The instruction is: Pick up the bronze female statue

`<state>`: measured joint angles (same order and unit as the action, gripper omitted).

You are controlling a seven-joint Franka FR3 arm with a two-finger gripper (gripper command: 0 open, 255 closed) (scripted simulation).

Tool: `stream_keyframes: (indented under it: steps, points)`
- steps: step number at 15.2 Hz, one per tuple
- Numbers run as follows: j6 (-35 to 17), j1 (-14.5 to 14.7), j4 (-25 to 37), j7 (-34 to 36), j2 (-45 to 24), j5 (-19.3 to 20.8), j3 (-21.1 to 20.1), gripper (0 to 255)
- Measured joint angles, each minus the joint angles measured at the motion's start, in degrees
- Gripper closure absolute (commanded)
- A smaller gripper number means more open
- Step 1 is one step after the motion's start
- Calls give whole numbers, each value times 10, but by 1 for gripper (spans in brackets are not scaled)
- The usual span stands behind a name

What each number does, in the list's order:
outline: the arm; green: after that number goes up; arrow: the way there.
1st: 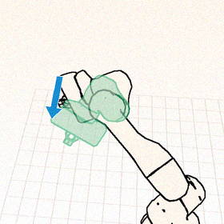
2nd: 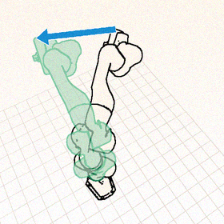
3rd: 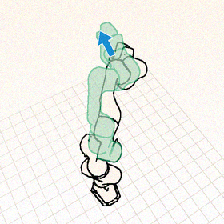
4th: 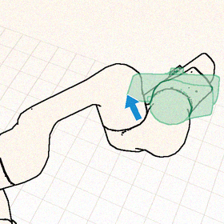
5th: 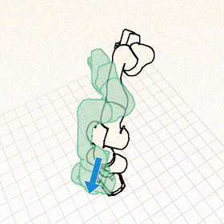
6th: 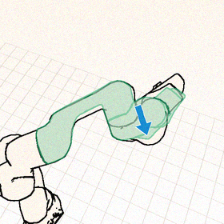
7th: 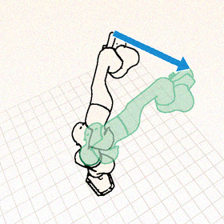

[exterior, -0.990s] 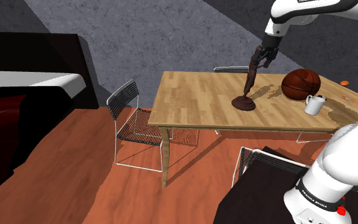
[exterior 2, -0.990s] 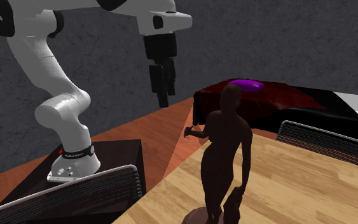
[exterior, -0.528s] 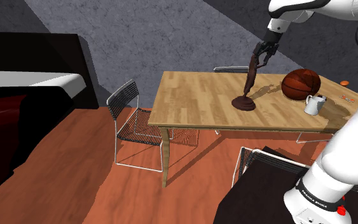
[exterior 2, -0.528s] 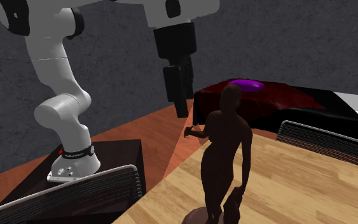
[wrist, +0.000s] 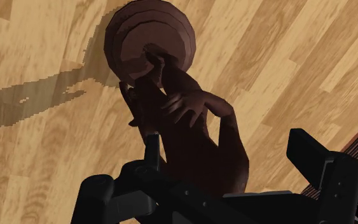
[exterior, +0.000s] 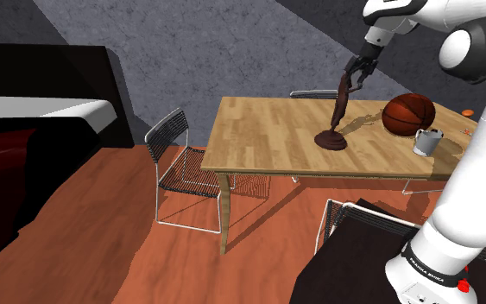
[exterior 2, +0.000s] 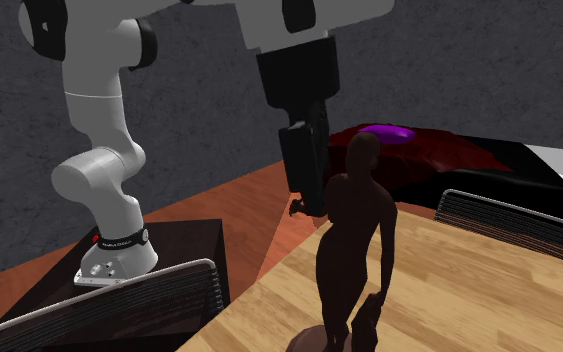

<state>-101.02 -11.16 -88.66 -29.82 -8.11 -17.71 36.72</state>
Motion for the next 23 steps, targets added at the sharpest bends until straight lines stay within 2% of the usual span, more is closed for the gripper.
stream_keyframes:
  steps: [4, 5, 15, 23]
  points:
    - [-30, 3, -32, -6, 2, -1, -1, 0]
    - [-32, 3, -35, -6, 3, -1, -1, 255]
    - [-35, 3, -38, -7, 4, 0, -1, 255]
    - [20, -4, 23, 1, -6, -3, 1, 255]
